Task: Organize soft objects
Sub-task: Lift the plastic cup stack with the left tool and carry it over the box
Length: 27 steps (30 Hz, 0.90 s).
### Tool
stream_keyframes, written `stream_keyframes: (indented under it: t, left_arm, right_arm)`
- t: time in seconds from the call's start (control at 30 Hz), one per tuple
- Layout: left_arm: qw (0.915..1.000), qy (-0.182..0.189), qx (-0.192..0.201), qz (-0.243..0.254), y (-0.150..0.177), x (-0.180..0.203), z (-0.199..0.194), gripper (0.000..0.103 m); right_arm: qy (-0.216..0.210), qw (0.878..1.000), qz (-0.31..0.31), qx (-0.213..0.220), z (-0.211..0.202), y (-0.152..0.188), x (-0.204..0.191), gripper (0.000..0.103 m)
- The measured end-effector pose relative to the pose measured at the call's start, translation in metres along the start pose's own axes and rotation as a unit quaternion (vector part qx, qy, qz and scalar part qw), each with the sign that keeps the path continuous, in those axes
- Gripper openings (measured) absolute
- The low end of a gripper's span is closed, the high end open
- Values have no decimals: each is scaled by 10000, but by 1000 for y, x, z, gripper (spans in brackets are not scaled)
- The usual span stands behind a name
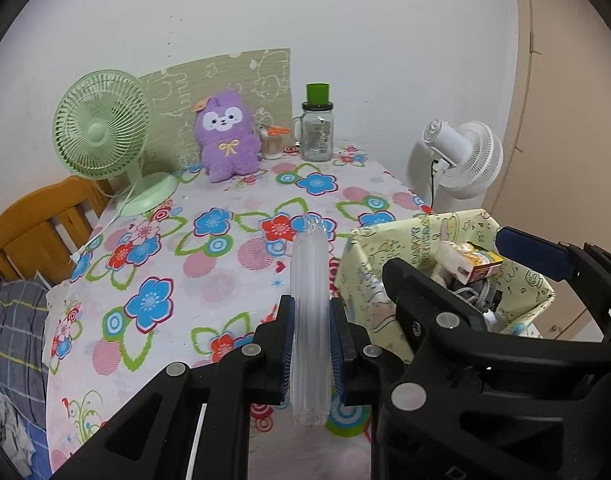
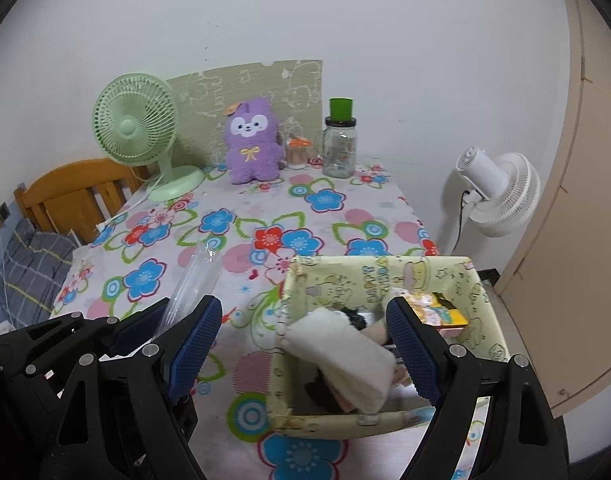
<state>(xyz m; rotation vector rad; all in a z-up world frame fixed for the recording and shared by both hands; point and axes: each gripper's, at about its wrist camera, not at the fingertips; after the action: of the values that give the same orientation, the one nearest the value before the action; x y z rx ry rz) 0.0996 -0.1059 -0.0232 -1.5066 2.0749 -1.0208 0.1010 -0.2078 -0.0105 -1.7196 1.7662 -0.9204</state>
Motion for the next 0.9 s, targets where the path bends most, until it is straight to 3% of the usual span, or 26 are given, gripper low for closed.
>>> stream_keyframes:
  t: [0.53,0.9]
  left_arm:
    - [9992,268,-116,264,-9,49,26,15]
    - [9985,333,-284,315,-10,63,49,15]
  right_arm:
    - [248,9994,230,-77,11,7,54,87]
    - [368,9984,340,-264,29,14,78,87]
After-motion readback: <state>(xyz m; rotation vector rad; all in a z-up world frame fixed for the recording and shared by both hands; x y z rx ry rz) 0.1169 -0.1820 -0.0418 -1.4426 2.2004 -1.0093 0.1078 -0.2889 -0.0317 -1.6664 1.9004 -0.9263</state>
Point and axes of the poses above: each gripper's, at about its wrist camera, not at the fingertips, and z roughly the way its jaws point, x to its right, y to its underside, and after that the axes turned 12 degrees about y, right-handed
